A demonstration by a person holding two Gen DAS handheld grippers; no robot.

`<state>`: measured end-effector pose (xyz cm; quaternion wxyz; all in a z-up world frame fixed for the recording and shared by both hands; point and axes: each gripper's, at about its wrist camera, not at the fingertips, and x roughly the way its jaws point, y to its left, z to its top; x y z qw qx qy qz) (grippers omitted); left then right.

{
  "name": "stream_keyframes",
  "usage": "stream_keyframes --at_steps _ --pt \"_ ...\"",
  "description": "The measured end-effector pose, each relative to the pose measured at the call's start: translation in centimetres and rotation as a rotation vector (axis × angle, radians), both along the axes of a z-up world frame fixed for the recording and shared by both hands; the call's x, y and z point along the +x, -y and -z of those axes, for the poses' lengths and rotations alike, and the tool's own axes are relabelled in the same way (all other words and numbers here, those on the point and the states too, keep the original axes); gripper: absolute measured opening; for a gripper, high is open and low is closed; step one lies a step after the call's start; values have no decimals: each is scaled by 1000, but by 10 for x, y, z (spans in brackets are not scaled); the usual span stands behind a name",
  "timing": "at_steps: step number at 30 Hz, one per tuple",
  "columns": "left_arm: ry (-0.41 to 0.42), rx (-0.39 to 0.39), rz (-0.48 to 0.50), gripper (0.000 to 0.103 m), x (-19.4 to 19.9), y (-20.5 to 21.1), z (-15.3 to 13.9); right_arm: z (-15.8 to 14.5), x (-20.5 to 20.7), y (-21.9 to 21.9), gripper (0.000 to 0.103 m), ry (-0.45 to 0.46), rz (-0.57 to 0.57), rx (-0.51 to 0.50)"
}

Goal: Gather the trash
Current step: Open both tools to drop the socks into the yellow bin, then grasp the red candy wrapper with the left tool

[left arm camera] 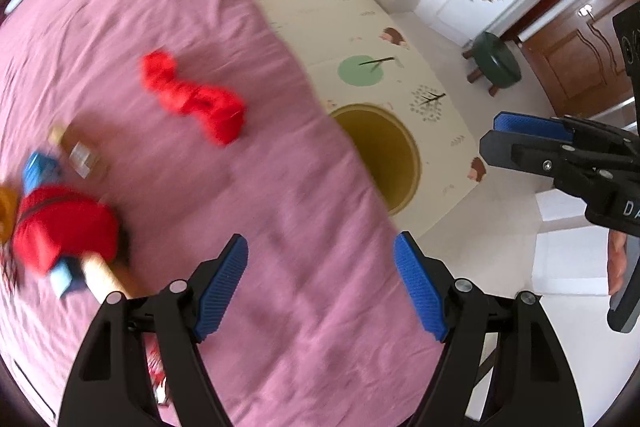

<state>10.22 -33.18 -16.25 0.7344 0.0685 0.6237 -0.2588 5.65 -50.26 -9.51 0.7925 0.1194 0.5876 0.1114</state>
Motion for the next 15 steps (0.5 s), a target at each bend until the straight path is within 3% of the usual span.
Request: stream_keyframes --at_steps 7,15 --pt "-2 28 -91 75 -29 -79 4 9 -13 -77 44 -34 -97 20" --pt "-30 65 -146 75 -56 -150 29 38 -36 -153 44 -80 -169 41"
